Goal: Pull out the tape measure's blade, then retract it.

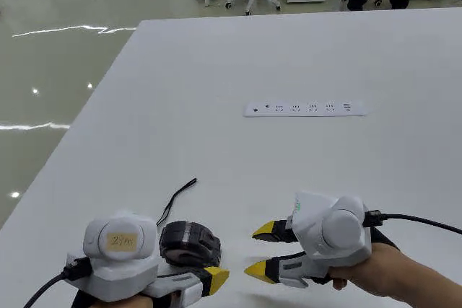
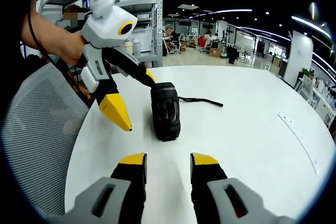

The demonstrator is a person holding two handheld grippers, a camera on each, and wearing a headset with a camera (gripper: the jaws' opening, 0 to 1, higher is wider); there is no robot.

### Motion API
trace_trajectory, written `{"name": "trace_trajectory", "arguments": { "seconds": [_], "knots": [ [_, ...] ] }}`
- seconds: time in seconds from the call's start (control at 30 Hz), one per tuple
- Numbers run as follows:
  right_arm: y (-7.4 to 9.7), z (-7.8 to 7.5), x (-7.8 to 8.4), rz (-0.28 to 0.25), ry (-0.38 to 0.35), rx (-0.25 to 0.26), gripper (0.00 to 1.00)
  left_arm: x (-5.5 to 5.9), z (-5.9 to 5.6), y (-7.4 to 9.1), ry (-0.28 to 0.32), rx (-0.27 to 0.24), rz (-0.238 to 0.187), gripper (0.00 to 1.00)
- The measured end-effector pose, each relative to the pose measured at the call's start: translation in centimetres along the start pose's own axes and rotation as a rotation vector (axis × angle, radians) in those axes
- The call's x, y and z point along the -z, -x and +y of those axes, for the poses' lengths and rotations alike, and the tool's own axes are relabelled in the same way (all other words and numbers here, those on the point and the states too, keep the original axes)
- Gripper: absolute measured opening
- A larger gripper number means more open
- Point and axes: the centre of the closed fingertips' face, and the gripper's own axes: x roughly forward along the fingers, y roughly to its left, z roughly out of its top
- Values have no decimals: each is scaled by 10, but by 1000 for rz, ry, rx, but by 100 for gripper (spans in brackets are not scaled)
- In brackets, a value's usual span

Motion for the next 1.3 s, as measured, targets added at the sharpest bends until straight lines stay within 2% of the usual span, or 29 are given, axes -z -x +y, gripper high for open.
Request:
{"name": "trace_trajectory", "arguments": {
  "seconds": [0.13,0.33,0.5,0.8,1.07,1.3],
  "knots": [
    [12,0,0,0,-27,33,37,1,-3,3,-82,43,-2,86],
    [30,-1,5,9,-56,88,43,5,-4,4,-112,79,0,86],
    [50,0,6,2,-92,140,48,2,-7,13,-141,113,-16,89],
    [78,11,13,7,-158,202,58,-4,-9,33,-201,144,-32,91],
    [100,16,19,13,-178,244,64,1,-13,42,-225,203,-28,93],
    [120,20,27,15,-206,282,70,3,-14,52,-261,220,-39,99]
  ]
}}
